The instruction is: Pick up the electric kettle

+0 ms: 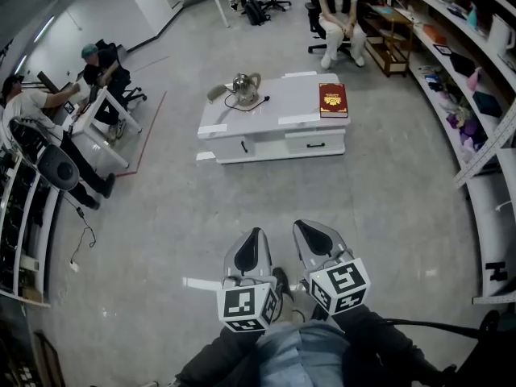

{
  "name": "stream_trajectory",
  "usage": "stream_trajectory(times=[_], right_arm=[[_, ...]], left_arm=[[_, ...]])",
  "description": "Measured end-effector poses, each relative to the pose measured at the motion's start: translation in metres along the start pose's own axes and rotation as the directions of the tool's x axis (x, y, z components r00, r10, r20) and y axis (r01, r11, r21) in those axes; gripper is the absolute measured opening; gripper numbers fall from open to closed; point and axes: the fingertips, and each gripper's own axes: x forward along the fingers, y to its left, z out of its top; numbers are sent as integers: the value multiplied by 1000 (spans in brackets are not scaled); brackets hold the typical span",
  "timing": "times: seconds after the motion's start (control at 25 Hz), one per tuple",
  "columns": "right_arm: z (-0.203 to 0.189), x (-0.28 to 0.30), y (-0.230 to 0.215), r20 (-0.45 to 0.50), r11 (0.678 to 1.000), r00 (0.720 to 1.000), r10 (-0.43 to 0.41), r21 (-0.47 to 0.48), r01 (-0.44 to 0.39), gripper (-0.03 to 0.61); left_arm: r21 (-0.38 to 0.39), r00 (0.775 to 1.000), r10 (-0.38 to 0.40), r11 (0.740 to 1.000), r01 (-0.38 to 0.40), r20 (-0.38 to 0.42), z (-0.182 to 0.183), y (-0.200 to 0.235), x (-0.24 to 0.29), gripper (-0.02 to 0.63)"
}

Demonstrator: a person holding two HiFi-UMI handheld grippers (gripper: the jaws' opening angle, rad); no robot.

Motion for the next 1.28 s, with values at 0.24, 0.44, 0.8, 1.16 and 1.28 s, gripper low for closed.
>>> stream_trajectory(times=[0.24, 0.44, 0.8, 1.16, 1.28], right_arm=[[14, 47, -12, -4, 1000, 1000, -11, -21, 11, 26], [28, 93, -16, -7, 999, 1000, -25, -37, 25, 26], [52, 172, -5, 1, 997, 999, -39, -74, 39, 26], [51, 230, 15, -26, 994, 999, -39, -101, 37, 26], [46, 240, 17, -40, 995, 999, -30, -98, 26, 26]], left_arm=[[-20, 999, -22, 1000, 23, 26, 17, 26, 45, 0], [-42, 996, -60, 997, 62, 59, 32, 54, 82, 0], [-64, 988, -104, 992, 111, 110, 60, 113, 128, 0], [-104, 985, -102, 988, 118, 142, 65, 170, 149, 0], [-121, 986, -104, 985, 120, 129, 58, 177, 155, 0]])
